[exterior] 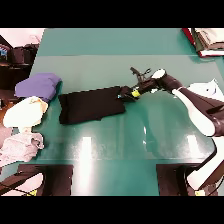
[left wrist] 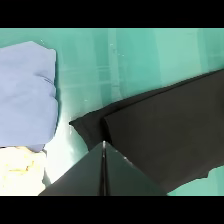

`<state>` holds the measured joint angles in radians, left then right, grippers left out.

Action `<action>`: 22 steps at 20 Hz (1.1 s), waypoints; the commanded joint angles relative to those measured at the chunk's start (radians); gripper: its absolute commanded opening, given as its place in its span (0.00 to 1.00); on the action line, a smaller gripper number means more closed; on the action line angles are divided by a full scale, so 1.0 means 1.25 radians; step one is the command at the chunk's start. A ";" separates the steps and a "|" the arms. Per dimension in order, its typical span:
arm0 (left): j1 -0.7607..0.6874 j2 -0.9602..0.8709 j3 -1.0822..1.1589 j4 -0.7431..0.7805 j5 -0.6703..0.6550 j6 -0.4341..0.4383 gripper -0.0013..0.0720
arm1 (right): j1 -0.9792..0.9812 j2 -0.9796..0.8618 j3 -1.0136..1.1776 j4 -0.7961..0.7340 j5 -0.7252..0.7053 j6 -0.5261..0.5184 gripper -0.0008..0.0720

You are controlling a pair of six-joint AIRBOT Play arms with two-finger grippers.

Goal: Fold the shirts.

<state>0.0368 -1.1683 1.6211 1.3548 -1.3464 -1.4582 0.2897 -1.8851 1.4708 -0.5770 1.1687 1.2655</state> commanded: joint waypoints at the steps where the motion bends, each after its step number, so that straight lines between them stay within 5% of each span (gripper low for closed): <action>1: 0.000 0.001 0.000 -0.002 -0.001 0.000 0.05 | 0.059 -0.074 0.072 0.039 0.002 0.002 0.81; 3: 0.000 0.001 0.000 -0.002 -0.004 0.000 0.05 | 0.089 -0.101 0.107 0.044 0.002 0.001 0.63; 5: 0.000 0.001 0.000 -0.002 -0.009 0.001 0.05 | 0.106 -0.104 0.120 0.044 -0.010 -0.032 0.02; 11: 0.000 0.001 0.000 -0.019 -0.024 0.015 0.05 | 0.022 0.008 0.120 -0.035 0.023 -0.050 0.03; 22: -0.150 0.000 -0.047 -0.085 0.037 -0.005 0.05 | -0.553 0.323 0.118 -0.254 0.074 0.016 0.03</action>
<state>-0.0875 -1.1683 1.5906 1.2552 -1.3388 -1.4429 -0.2199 -1.5513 1.6180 -0.8211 1.2579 1.2499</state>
